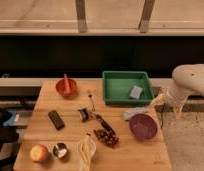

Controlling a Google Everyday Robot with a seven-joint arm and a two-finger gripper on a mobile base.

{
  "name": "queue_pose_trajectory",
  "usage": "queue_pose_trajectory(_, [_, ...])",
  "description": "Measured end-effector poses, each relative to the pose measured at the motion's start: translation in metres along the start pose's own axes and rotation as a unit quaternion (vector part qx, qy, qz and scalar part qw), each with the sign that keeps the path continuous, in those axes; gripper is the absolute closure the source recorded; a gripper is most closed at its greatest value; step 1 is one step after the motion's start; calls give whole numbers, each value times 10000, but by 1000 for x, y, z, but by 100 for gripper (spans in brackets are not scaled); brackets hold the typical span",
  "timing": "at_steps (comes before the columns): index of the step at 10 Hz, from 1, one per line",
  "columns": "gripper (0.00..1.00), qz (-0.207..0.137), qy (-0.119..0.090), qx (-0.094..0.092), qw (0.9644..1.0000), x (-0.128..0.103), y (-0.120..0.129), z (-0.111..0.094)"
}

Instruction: Place towel in purple bowl

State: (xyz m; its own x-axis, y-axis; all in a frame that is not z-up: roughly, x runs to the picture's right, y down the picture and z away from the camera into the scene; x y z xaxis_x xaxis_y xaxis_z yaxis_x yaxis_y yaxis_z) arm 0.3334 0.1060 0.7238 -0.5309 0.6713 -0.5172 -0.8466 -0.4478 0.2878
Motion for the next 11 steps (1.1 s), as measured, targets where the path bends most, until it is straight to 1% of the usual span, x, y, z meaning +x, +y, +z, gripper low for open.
queue_pose_trajectory(1, [20,-196,-6,24,9998,1,15,2])
queue_pose_trajectory(3, [20,-711,-7,100,9974,7,53,12])
queue_pose_trajectory(4, [20,-980,-28,117,9951,10,73,16])
queue_pose_trajectory(5, [20,-1212,-61,153,9925,11,86,19])
queue_pose_trajectory(6, [20,-1466,-98,174,9890,12,99,23])
queue_pose_trajectory(7, [20,-1622,-120,187,9865,13,108,26])
queue_pose_trajectory(9, [20,-1846,-169,240,9824,11,116,31])
queue_pose_trajectory(11, [20,-2065,-131,231,9781,6,129,40])
